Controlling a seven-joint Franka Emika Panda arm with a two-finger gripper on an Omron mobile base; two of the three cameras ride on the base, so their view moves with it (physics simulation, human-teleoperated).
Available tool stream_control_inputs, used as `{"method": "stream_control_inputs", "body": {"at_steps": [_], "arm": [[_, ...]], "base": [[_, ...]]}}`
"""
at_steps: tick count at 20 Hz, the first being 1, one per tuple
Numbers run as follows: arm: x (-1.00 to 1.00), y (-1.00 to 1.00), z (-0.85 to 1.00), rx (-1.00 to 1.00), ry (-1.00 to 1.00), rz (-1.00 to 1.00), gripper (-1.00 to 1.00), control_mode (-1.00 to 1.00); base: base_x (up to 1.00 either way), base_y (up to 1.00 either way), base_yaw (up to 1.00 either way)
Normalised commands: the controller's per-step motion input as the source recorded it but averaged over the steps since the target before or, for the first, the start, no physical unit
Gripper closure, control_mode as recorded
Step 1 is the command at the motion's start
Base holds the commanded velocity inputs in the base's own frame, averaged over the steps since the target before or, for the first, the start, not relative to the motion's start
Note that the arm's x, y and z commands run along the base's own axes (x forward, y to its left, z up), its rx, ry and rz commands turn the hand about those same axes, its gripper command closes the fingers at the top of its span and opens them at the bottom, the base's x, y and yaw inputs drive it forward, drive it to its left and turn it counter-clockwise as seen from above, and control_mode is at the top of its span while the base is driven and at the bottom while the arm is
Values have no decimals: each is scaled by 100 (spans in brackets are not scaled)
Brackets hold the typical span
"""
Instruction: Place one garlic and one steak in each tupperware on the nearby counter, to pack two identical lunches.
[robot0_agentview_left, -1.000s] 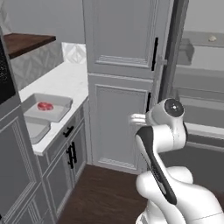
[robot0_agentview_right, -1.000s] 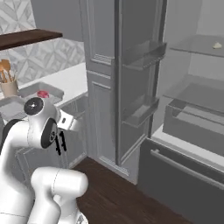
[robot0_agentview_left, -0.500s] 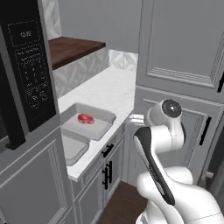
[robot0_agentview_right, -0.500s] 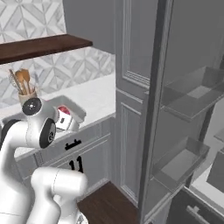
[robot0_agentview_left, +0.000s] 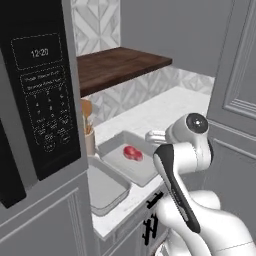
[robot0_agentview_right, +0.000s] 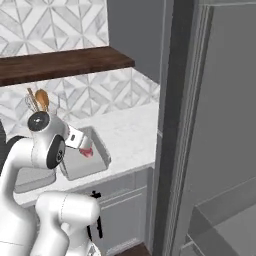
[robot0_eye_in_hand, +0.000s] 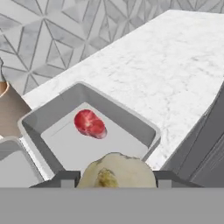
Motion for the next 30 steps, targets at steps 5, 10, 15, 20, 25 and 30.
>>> {"method": "stream_control_inputs", "body": {"at_steps": [5, 10, 15, 20, 25, 30], "arm": [[0, 0, 0, 0, 0, 0, 100, 100], [20, 6, -29, 0, 11, 22, 100, -100], [39, 20, -51, 0, 20, 14, 100, -100], [28, 30, -61, -4, 18, 1, 100, -100], [32, 7, -43, 0, 16, 0, 100, -100], [52, 2, -38, 0, 15, 1, 100, -100]], "base": [[78, 5, 53], [24, 2, 21], [0, 0, 0], [0, 0, 0], [0, 0, 0], [0, 0, 0]]}}
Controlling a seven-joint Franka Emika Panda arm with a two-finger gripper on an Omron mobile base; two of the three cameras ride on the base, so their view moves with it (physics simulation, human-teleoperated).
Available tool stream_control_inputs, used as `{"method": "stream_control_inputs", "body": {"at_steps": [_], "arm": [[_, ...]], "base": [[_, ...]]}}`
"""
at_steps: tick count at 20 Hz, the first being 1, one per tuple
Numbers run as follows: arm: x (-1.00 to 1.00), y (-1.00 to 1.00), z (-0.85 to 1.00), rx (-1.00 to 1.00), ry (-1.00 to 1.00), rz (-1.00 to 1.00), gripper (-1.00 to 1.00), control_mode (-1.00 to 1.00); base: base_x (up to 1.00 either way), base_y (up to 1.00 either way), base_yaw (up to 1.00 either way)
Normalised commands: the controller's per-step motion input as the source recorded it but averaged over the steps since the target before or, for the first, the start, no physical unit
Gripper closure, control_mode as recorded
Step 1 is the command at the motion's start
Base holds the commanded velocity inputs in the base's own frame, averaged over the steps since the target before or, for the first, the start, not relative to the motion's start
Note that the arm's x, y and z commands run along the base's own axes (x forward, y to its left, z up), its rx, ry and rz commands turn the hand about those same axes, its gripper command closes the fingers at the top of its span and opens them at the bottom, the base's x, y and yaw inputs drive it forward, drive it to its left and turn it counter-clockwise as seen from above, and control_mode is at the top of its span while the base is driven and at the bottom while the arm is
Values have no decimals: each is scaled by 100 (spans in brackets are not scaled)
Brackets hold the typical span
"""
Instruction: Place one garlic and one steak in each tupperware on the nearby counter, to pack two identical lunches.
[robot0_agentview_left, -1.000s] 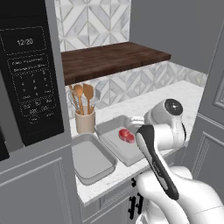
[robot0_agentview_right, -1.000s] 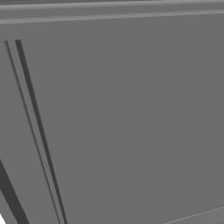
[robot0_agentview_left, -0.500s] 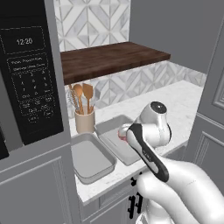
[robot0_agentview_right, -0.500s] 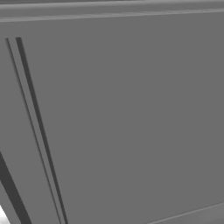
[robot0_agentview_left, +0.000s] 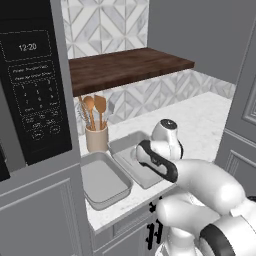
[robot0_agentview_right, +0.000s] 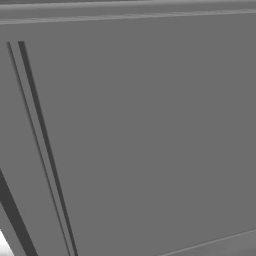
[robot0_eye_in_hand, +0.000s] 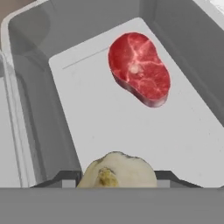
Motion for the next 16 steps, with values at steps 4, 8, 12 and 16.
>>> {"method": "stream_control_inputs", "body": {"at_steps": [4, 8, 12, 16], "arm": [[51, 12, -40, 0, 13, 0, 100, -100], [38, 11, -41, 0, 9, 0, 100, -100], [28, 1, -36, 0, 6, 0, 100, -100], [17, 5, -25, 0, 2, 0, -100, -100]], "base": [[0, 0, 0], [0, 0, 0], [0, 0, 0], [0, 0, 0]]}}
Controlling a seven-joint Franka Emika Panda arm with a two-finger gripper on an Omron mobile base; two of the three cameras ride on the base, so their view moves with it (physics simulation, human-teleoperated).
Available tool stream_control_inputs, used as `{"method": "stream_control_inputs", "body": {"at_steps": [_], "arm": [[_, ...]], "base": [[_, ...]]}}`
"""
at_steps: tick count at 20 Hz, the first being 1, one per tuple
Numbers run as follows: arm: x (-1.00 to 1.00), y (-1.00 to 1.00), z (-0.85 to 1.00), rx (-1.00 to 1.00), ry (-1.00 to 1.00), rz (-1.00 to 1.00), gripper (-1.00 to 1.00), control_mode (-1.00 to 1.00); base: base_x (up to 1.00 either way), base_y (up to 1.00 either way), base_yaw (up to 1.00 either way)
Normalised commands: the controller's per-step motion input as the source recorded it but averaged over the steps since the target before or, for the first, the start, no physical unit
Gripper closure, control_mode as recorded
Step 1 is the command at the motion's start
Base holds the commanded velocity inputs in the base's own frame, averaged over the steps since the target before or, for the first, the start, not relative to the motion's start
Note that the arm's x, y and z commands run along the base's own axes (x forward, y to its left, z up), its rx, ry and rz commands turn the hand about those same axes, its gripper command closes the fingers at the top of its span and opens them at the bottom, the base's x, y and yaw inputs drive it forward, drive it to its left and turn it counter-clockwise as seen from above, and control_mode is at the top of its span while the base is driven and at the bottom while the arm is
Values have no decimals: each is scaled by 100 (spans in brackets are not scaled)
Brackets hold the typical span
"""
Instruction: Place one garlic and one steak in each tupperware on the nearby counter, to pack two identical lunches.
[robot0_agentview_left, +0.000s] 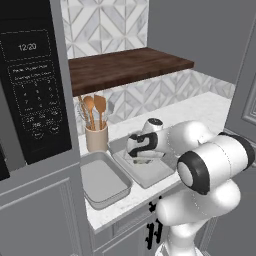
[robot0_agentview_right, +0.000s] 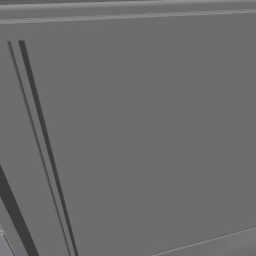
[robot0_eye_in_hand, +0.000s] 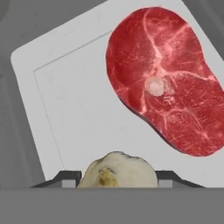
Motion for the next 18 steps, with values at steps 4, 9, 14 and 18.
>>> {"method": "stream_control_inputs", "body": {"at_steps": [4, 9, 14, 18], "arm": [[0, 2, 0, 0, 0, 0, -100, -100], [-19, 0, 15, 0, -1, 0, -100, -100], [-94, -4, 76, 0, -20, 0, -100, -100], [-100, -18, 94, 0, -13, -1, -100, -100]], "base": [[0, 0, 0], [0, 0, 0], [0, 0, 0], [0, 0, 0]]}}
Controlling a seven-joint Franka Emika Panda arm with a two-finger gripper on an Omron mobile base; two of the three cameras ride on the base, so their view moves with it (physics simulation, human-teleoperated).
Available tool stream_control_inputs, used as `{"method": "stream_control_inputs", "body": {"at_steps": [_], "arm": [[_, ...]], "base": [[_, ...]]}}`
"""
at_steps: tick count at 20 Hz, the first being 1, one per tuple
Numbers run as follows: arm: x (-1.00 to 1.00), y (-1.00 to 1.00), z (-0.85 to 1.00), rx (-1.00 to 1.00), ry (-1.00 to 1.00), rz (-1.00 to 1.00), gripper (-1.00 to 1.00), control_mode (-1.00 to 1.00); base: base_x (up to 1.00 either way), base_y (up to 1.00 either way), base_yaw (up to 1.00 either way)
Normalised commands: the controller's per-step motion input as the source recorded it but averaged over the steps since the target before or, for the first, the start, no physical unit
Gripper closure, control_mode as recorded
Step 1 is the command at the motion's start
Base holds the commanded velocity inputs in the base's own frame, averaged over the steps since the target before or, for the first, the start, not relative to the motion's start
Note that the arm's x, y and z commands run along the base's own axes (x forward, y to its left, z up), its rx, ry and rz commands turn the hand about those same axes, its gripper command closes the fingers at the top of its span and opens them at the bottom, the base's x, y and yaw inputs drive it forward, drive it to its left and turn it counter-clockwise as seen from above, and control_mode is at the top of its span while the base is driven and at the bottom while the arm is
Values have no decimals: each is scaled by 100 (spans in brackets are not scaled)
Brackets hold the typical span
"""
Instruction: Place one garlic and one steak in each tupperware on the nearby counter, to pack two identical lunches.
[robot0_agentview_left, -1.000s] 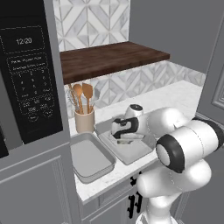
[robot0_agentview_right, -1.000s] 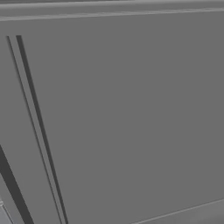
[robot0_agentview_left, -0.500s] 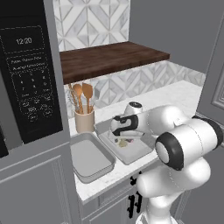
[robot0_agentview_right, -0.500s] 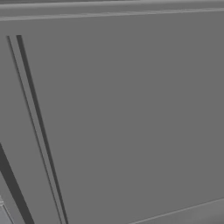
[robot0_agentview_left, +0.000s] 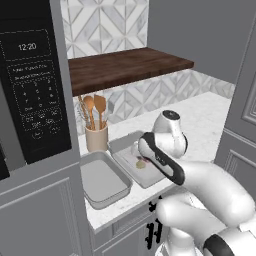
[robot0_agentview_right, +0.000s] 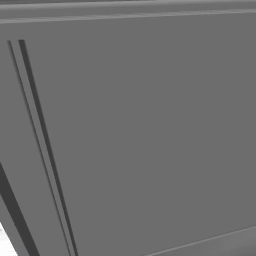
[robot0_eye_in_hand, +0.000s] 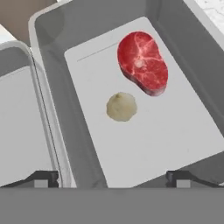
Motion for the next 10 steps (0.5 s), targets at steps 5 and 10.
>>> {"method": "stream_control_inputs", "body": {"at_steps": [5, 10], "arm": [[-99, -40, 79, 0, 0, -11, -100, -100], [-73, -39, 59, -1, -2, -11, -100, -100]], "base": [[0, 0, 0], [0, 0, 0]]}}
